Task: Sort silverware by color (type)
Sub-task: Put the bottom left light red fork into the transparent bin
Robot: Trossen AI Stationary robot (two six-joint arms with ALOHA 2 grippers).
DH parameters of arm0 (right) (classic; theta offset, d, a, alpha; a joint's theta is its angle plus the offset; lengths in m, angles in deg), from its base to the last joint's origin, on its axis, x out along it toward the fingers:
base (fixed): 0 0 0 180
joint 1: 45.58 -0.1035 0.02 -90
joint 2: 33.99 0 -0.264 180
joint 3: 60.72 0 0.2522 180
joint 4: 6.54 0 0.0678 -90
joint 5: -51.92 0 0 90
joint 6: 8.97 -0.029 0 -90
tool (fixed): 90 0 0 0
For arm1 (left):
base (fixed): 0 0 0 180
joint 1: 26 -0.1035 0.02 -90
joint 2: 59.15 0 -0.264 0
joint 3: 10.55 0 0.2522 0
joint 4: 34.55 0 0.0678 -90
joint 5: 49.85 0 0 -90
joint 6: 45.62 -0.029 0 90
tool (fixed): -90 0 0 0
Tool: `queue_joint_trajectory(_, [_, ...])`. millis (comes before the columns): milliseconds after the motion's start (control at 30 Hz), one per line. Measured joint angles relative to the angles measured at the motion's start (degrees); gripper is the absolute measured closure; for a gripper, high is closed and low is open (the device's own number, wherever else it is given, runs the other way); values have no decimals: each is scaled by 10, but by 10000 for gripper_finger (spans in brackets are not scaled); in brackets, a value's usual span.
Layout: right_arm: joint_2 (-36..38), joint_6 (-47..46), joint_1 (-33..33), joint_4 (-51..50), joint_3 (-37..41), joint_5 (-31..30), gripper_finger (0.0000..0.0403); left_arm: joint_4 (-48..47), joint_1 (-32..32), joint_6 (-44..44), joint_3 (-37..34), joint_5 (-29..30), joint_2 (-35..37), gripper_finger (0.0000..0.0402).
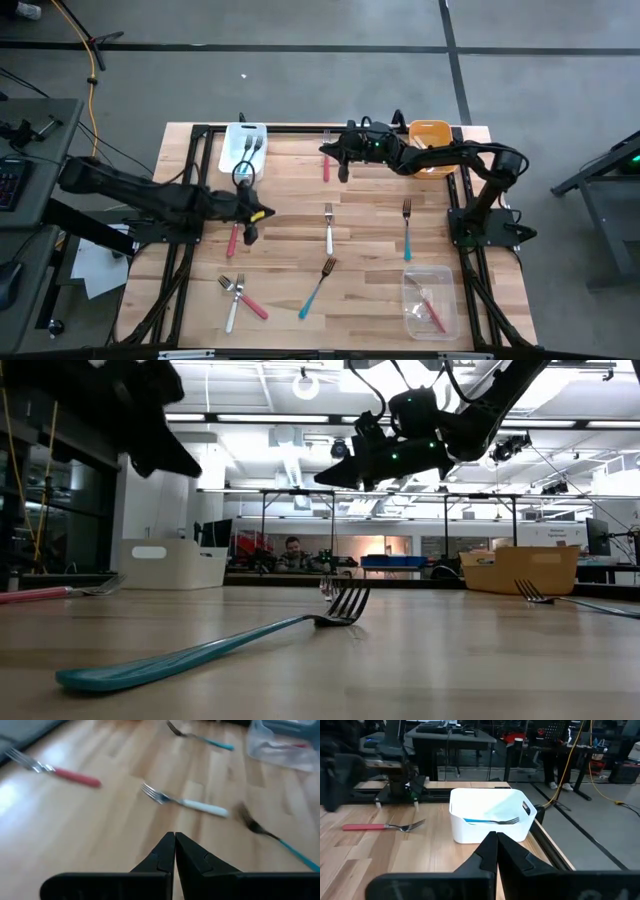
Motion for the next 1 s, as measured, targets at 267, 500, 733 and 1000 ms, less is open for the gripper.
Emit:
queue_joint_trajectory(267, [0, 0, 0, -9, 0, 0, 403, -195, 120, 86, 111, 13, -36, 397])
queue_joint_trajectory(500, [0, 0, 0, -25, 0, -1, 403, -248, 203, 87, 155, -34, -120, 392])
queue_joint_trajectory(733, [0, -5, 0, -39, 0, -3, 403, -249, 254, 97, 169, -109, -216, 351])
queue_joint_trajectory(1000, [0, -2, -8, -55, 0, -3, 403, -265, 307, 112, 192, -152, -280, 287])
